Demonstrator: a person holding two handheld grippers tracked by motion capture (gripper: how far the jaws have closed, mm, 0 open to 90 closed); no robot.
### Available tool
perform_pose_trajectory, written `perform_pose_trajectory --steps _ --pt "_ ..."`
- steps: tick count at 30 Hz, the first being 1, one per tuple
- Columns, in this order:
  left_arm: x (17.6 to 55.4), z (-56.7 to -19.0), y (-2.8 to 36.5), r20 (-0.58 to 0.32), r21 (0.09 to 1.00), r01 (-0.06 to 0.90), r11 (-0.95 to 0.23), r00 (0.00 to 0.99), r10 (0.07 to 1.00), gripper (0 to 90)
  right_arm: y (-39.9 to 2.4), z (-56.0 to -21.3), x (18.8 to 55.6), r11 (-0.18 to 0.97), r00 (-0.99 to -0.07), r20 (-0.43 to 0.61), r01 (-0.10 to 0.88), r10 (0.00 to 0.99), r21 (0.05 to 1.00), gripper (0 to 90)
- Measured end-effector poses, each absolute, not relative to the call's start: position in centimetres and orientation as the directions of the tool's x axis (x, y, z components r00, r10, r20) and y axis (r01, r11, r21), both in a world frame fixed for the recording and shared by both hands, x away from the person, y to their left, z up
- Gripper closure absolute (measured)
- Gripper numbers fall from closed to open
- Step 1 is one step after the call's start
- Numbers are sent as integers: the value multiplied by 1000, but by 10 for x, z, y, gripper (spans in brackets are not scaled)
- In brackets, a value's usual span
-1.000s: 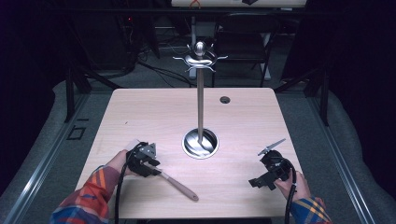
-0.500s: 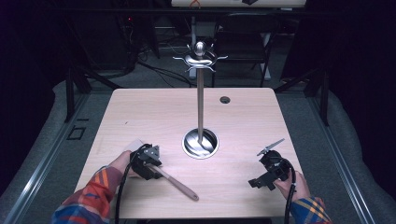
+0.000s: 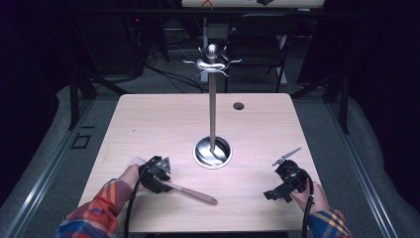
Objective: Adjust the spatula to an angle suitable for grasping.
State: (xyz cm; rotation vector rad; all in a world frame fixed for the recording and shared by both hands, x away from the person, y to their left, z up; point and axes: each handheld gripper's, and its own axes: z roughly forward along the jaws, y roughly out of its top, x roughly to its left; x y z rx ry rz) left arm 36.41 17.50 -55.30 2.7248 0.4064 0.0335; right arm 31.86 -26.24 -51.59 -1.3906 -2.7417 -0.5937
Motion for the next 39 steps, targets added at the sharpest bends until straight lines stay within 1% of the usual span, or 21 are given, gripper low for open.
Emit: perform_pose_trajectory --steps 1,3,5,9,13,15,16,19,21,22,25,27,29,30,34,37,39 --pt "364 -553 175 -32 376 276 -884 958 286 598 -262 -516 319 534 -605 178 780 776 327 29" --pt "364 -553 178 -33 387 306 -870 947 318 625 -262 -517 319 534 -608 177 777 774 334 29" --pt "364 -553 179 -30 387 307 -870 947 321 645 -262 -517 319 533 -605 179 780 776 327 29" --pt "361 -552 176 -13 371 316 -873 942 335 664 -262 -518 319 534 -606 189 782 773 323 32" --pt "356 -550 175 -20 343 380 -859 917 397 690 -261 -519 319 527 -597 178 787 783 321 39" --pt "356 -549 175 -15 338 385 -859 914 404 708 -260 -520 318 519 -592 187 790 784 326 39" --pt "355 -549 176 -24 334 420 -844 899 438 717 -261 -519 318 532 -601 173 783 780 321 40" --pt "354 -549 176 -19 329 439 -836 888 459 734 -261 -519 318 525 -600 181 783 779 332 41" --pt "353 -548 177 -22 323 462 -826 876 482 747 -261 -518 318 532 -600 179 785 779 317 41" --pt "352 -548 176 -22 321 461 -828 877 480 757 -261 -519 319 535 -603 177 783 778 319 42" --pt "350 -547 174 -15 317 449 -836 883 469 763 -260 -521 319 528 -599 179 785 780 325 43" --pt "349 -547 174 -13 315 446 -838 884 467 764 -260 -521 319 540 -603 167 784 780 306 44" --pt "349 -548 173 -9 317 441 -839 887 463 762 -260 -520 319 533 -600 175 785 780 315 46" --pt "349 -547 173 -5 317 436 -842 889 459 759 -261 -519 319 551 -613 151 775 776 309 47" --pt "350 -547 172 -11 333 440 -834 886 463 703 -260 -519 319 546 -606 161 781 779 302 49" --pt "351 -547 170 -16 331 443 -833 886 464 696 -259 -520 319 547 -609 165 779 775 305 50" --pt "351 -546 165 -1 328 444 -834 883 469 697 -258 -519 319 554 -616 156 773 772 307 51"
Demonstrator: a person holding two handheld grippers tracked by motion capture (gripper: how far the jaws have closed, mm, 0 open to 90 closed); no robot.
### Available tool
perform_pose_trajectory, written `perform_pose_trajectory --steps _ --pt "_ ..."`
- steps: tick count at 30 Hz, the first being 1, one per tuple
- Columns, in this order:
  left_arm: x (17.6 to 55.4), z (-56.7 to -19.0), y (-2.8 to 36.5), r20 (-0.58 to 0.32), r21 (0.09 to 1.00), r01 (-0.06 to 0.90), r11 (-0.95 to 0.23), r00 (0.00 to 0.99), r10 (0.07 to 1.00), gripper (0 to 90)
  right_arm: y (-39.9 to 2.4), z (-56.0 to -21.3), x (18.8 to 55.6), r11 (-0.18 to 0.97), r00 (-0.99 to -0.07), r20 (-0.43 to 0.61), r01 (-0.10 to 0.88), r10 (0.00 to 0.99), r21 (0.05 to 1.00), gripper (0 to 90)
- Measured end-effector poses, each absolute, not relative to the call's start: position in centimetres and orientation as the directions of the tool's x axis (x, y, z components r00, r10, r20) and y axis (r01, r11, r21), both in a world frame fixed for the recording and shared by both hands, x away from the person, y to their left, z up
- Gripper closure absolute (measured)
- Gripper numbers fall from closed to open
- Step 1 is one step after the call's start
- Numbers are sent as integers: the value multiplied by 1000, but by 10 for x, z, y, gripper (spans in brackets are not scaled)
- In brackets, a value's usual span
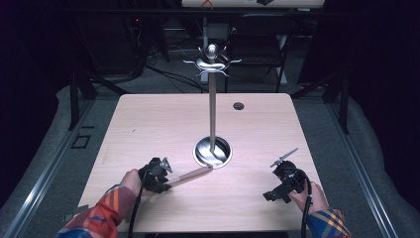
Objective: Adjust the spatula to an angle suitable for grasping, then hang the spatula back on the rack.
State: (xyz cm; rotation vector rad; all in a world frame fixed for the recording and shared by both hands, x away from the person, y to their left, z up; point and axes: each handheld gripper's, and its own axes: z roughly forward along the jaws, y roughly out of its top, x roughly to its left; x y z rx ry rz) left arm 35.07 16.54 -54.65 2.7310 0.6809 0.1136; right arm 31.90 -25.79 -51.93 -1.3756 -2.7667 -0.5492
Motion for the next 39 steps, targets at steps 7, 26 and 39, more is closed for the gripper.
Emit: perform_pose_trajectory --steps 7,26,39 --pt "354 -544 154 -1 312 467 -828 871 491 698 -258 -520 317 528 -596 163 785 786 324 54" --pt "363 -547 133 10 302 468 -830 870 494 680 -260 -521 319 548 -606 154 781 780 298 61" --pt "362 -546 131 61 291 417 -861 890 451 768 -260 -522 320 549 -606 159 783 780 293 65"
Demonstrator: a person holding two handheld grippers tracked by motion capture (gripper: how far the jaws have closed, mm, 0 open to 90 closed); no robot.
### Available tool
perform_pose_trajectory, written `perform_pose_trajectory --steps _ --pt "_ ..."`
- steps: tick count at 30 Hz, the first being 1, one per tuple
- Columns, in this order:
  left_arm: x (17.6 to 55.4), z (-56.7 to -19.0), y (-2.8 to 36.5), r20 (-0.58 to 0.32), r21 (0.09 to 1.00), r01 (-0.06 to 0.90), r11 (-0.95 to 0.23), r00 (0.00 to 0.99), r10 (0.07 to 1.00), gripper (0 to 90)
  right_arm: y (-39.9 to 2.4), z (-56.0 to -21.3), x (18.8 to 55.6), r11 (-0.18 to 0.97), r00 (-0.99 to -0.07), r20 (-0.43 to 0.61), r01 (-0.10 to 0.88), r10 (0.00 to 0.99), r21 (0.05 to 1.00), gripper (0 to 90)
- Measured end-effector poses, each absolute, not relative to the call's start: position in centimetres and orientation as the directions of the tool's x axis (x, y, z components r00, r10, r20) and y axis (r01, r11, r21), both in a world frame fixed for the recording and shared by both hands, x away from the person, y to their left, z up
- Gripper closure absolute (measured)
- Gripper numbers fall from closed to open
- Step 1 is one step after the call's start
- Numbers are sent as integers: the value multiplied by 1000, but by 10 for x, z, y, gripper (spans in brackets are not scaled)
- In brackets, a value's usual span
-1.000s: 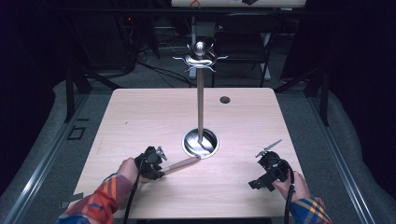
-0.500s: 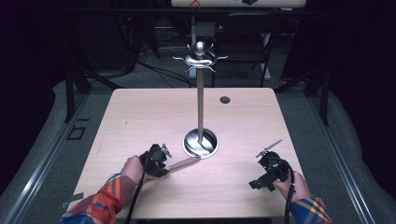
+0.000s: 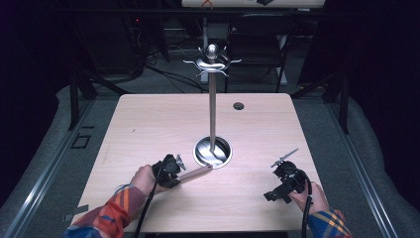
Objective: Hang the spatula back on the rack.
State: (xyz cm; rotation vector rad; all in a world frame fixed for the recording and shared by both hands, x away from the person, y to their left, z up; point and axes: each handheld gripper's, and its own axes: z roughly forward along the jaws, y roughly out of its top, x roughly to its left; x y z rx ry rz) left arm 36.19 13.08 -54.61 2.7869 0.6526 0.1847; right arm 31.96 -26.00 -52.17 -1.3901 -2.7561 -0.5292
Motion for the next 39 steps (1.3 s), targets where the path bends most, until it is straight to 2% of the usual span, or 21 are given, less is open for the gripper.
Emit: perform_pose_trajectory --steps 9,13,17,18,20,25,29,39 --pt "356 -532 147 68 385 412 -826 880 470 771 -259 -523 319 531 -597 178 789 783 311 64" --pt "350 -524 155 86 432 414 -801 866 493 772 -261 -520 320 562 -616 158 776 771 285 65" --pt "348 -519 160 86 471 419 -776 854 513 773 -259 -523 318 521 -590 171 790 789 322 65" --pt "346 -516 163 92 498 424 -757 842 532 773 -262 -520 320 570 -622 154 772 767 281 66" --pt "345 -513 165 100 513 422 -747 835 541 773 -260 -522 318 531 -597 175 788 783 312 64" --pt "341 -508 168 128 538 409 -737 824 551 773 -261 -521 319 549 -608 164 781 777 297 64" --pt "338 -502 170 171 597 377 -708 803 572 774 -261 -522 319 541 -604 172 784 778 305 60" --pt "334 -493 174 195 649 357 -672 775 601 773 -266 -519 320 528 -594 158 786 788 323 47"
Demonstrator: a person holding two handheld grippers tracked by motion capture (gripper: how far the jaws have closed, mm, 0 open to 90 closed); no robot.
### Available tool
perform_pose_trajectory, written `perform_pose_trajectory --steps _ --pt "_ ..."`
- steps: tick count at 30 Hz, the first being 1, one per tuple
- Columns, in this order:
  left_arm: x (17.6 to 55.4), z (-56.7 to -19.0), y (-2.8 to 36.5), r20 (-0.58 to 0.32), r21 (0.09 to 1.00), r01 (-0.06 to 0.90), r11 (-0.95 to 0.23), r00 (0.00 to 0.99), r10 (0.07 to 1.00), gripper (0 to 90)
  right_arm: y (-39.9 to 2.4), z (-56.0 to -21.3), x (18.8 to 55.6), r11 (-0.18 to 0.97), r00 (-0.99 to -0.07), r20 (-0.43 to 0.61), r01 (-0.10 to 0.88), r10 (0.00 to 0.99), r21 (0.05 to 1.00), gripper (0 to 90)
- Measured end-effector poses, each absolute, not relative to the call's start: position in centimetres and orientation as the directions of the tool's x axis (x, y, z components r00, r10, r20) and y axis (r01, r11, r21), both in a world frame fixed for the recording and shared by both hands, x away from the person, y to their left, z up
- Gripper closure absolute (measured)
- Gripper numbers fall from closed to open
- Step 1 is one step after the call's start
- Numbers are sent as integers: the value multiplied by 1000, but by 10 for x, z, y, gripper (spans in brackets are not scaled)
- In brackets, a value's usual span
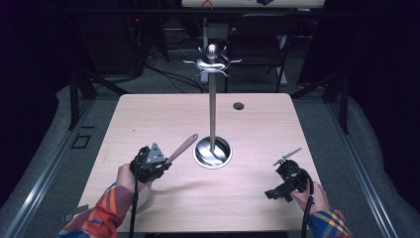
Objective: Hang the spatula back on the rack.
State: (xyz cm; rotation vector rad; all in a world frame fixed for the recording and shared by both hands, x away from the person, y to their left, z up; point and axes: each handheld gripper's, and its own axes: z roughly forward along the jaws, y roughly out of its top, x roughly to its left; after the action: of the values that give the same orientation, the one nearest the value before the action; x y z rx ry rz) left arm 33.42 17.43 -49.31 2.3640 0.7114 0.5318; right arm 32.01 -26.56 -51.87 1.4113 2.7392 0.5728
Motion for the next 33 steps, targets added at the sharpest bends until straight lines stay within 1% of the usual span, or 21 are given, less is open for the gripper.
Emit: perform_pose_trajectory --steps 8,11,13,16,20,21,25,33 --pt "329 -482 182 186 705 347 -618 751 634 774 -265 -520 320 528 -591 159 790 790 312 46" --pt "325 -476 184 185 742 332 -582 733 654 774 -265 -521 320 519 -587 172 794 791 318 44" --pt "323 -473 183 194 753 320 -575 727 659 774 -265 -521 321 533 -594 164 790 787 305 44" --pt "321 -469 183 202 756 310 -576 727 656 774 -263 -521 320 525 -591 174 791 788 313 44" --pt "318 -463 182 224 784 276 -555 709 669 774 -264 -520 321 533 -595 161 789 787 305 44" --pt "316 -460 181 238 803 252 -540 695 678 774 -264 -521 321 528 -591 162 791 790 309 44" --pt "313 -454 178 252 826 219 -519 680 688 774 -264 -521 321 528 -590 160 791 791 308 46" --pt "313 -450 171 246 837 211 -506 680 691 774 -264 -521 320 524 -587 165 794 793 309 47"
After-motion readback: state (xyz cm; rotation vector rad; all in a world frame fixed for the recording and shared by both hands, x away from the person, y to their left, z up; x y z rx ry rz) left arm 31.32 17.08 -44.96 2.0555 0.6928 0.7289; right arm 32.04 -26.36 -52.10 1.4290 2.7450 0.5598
